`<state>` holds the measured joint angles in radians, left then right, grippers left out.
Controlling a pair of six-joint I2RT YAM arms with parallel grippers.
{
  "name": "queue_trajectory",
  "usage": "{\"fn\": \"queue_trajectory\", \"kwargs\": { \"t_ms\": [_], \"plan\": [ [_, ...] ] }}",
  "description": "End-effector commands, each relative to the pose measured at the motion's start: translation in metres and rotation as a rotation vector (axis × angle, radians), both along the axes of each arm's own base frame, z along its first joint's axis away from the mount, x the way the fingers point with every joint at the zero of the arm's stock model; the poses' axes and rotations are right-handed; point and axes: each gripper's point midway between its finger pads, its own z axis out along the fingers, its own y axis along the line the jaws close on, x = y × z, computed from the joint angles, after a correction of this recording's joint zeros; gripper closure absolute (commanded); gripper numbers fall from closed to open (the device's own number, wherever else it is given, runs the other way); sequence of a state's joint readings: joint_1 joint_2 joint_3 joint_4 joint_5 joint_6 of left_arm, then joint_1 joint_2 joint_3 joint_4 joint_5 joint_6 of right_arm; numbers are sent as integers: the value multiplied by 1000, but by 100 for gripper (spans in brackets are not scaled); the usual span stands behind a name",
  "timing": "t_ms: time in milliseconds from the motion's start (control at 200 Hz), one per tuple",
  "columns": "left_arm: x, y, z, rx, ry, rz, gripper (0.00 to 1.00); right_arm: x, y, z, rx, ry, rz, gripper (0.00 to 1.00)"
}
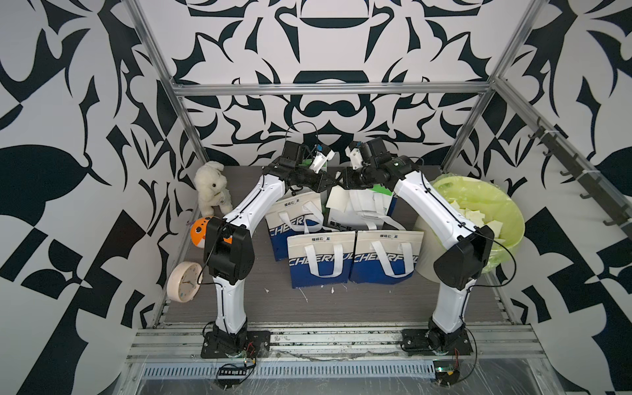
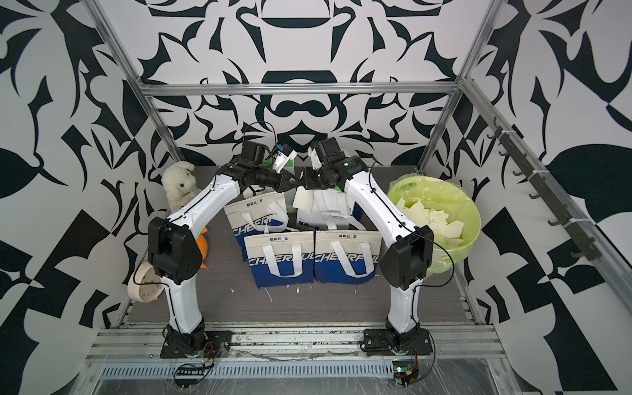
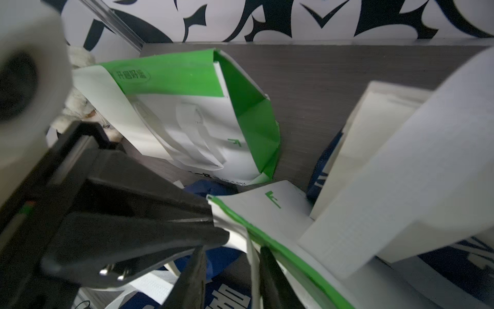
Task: Shred takeout receipts and throw away
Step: Tear off the takeout receipt from the takeout bag.
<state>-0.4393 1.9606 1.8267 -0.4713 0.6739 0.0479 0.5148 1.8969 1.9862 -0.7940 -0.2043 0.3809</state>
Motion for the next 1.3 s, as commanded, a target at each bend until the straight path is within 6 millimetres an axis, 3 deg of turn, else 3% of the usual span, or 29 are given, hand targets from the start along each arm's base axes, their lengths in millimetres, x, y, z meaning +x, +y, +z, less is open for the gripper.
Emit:
{"fn": "queue_trajectory", "kwargs": {
  "t_ms": [0,165,250,330,415,515,700,845,935,1295],
  "plan": [
    [-14,-2,-7,9,27,-23,85,0,1,26,6,-76,2,66],
    [-21,-2,-12,17,27,-32,85,8,-1,26,-25,-98,-30,75],
    [-25,1,-15,27,21,-34,83,13,0,28,-31,-107,-42,93],
    [-29,5,-17,45,8,-33,73,14,0,29,-44,-103,-43,100],
    [-34,13,-20,81,-25,-27,54,15,-2,30,-62,-99,-46,100],
    [-39,21,-24,123,-69,-23,46,14,-4,32,-72,-107,-46,100],
    [-44,32,-28,157,-130,-11,38,9,-2,35,-66,-108,-14,100],
    [-41,37,-29,172,-179,12,31,-8,13,42,-32,-125,104,100],
    [-38,40,-29,170,-186,19,30,-23,24,58,46,-160,192,100],
    [-22,46,-24,90,-189,76,26,-72,39,117,257,-259,383,100]
  ]
}}
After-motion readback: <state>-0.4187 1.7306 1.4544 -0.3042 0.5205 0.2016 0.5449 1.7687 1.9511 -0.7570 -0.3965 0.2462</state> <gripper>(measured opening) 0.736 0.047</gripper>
